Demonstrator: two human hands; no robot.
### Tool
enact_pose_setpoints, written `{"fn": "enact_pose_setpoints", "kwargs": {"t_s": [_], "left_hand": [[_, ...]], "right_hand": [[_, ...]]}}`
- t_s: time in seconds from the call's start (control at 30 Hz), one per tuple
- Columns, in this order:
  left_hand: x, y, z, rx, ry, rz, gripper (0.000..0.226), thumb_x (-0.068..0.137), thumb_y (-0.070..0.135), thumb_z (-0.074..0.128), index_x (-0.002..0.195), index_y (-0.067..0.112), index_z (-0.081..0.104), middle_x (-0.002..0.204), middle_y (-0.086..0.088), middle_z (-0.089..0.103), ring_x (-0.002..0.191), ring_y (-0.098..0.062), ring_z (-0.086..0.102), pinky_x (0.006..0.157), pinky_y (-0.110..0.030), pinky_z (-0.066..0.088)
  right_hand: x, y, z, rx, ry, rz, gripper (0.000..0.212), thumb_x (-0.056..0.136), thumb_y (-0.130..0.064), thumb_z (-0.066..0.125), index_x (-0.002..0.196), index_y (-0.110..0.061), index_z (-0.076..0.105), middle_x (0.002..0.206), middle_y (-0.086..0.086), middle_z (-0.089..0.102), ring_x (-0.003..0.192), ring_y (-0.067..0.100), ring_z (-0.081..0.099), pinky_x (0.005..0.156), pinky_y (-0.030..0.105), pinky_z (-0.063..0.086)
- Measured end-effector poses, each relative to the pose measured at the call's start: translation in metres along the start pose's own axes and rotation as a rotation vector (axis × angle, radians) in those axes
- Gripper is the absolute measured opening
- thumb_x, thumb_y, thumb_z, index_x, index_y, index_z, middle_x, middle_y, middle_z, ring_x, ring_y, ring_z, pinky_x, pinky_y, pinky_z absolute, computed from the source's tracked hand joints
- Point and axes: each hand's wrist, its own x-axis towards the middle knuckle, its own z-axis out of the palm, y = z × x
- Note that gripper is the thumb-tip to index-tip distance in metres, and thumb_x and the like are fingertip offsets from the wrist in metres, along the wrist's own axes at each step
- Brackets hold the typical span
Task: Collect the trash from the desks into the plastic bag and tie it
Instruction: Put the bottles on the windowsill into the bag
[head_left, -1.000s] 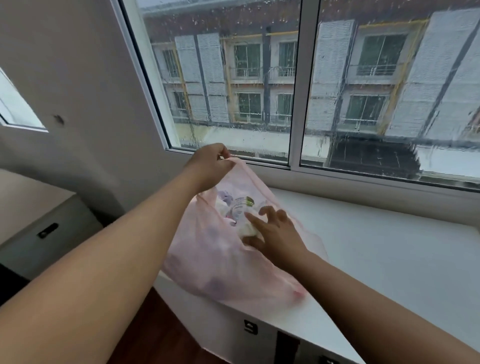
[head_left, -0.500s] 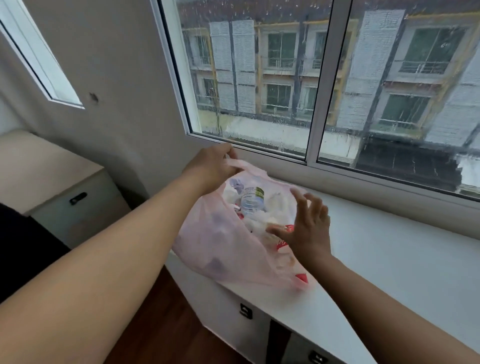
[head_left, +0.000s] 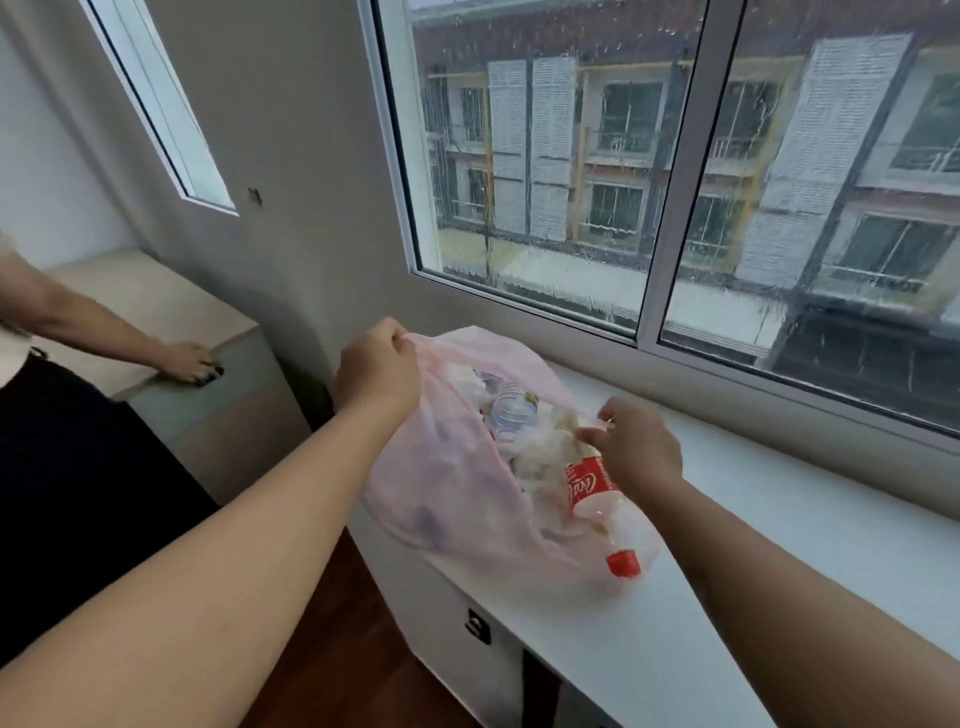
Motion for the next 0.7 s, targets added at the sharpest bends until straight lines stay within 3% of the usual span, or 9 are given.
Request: {"fn": "enact_pose_setpoints", "kwargs": {"t_s": [0.1, 0.17, 0.27, 0.3, 0.37, 0.43, 0.5, 0.6, 0.7], "left_hand": [[-0.004, 0.022, 0.001, -0.254, 0.009, -0.177, 0.021, 0.096, 0.019, 0.034, 0.092, 0.015, 0.054, 0.093, -0.008, 0.063, 0.074, -0.025, 0.053, 0.066, -0.031, 0.046], [-0.002, 0.038, 0.003, -0.460, -0.036, -0.321, 0.024, 0.094, 0.011, 0.037, 0.104, 0.010, 0.060, 0.095, -0.009, 0.062, 0.073, -0.022, 0.053, 0.065, -0.026, 0.042], [0.007, 0.060, 0.001, -0.690, -0.089, -0.509, 0.030, 0.089, 0.003, 0.041, 0.105, 0.001, 0.066, 0.077, -0.006, 0.057, 0.057, -0.019, 0.047, 0.055, -0.024, 0.038], [0.010, 0.066, -0.001, -0.698, -0.095, -0.501, 0.031, 0.090, 0.006, 0.041, 0.110, 0.001, 0.064, 0.075, -0.004, 0.055, 0.055, -0.017, 0.045, 0.053, -0.023, 0.037], [0.012, 0.072, -0.003, -0.510, -0.103, -0.230, 0.029, 0.095, 0.023, 0.047, 0.116, 0.005, 0.058, 0.077, 0.001, 0.053, 0.060, -0.014, 0.047, 0.053, -0.023, 0.037], [0.007, 0.074, -0.011, -0.076, -0.223, 0.306, 0.042, 0.089, 0.046, 0.063, 0.109, 0.012, 0.051, 0.086, -0.001, 0.057, 0.071, -0.017, 0.054, 0.059, -0.027, 0.042], [0.007, 0.069, -0.018, 0.348, -0.395, 0.635, 0.060, 0.078, 0.051, 0.073, 0.120, 0.017, 0.046, 0.106, -0.008, 0.062, 0.092, -0.029, 0.061, 0.073, -0.030, 0.045], [0.023, 0.057, -0.031, 0.607, -0.415, 0.666, 0.044, 0.089, 0.026, 0.068, 0.126, 0.021, 0.046, 0.121, -0.010, 0.060, 0.101, -0.030, 0.059, 0.075, -0.029, 0.037], [0.042, 0.055, -0.044, 0.557, -0.354, 0.520, 0.012, 0.091, 0.026, 0.063, 0.101, 0.022, 0.057, 0.110, -0.008, 0.064, 0.087, -0.027, 0.056, 0.072, -0.030, 0.041]], "right_hand": [[0.002, -0.003, -0.005, 0.160, -0.052, 0.026, 0.023, 0.084, -0.037, 0.069, 0.088, -0.017, 0.058, 0.090, 0.005, 0.063, 0.071, 0.022, 0.058, 0.059, 0.032, 0.045], [0.003, -0.005, -0.006, 0.280, -0.055, 0.016, 0.023, 0.086, -0.038, 0.066, 0.087, -0.016, 0.058, 0.089, 0.006, 0.063, 0.072, 0.023, 0.058, 0.056, 0.032, 0.044], [0.008, -0.010, -0.018, 0.380, 0.001, -0.023, 0.018, 0.093, -0.033, 0.057, 0.097, -0.015, 0.061, 0.095, 0.010, 0.066, 0.072, 0.022, 0.056, 0.056, 0.031, 0.041], [0.010, -0.010, -0.026, 0.366, 0.028, -0.042, 0.017, 0.096, -0.029, 0.052, 0.102, -0.015, 0.060, 0.098, 0.011, 0.066, 0.072, 0.022, 0.055, 0.056, 0.031, 0.040], [0.011, -0.006, -0.045, 0.220, 0.082, -0.107, 0.018, 0.100, -0.027, 0.044, 0.108, -0.015, 0.056, 0.100, 0.013, 0.066, 0.076, 0.026, 0.054, 0.061, 0.033, 0.038], [0.014, 0.005, -0.063, 0.101, 0.129, -0.142, 0.022, 0.102, -0.028, 0.039, 0.108, -0.013, 0.054, 0.102, 0.016, 0.065, 0.085, 0.033, 0.057, 0.065, 0.034, 0.036], [0.019, 0.018, -0.079, 0.065, 0.163, -0.129, 0.024, 0.103, -0.027, 0.036, 0.103, -0.010, 0.054, 0.104, 0.019, 0.065, 0.093, 0.037, 0.059, 0.067, 0.035, 0.036], [0.024, 0.035, -0.102, 0.031, 0.187, -0.079, 0.023, 0.102, -0.025, 0.037, 0.100, -0.010, 0.054, 0.105, 0.021, 0.064, 0.091, 0.037, 0.057, 0.068, 0.037, 0.038], [0.022, 0.049, -0.129, -0.008, 0.220, -0.026, 0.024, 0.101, -0.027, 0.038, 0.104, -0.013, 0.056, 0.109, 0.019, 0.063, 0.093, 0.037, 0.057, 0.071, 0.038, 0.041]]}}
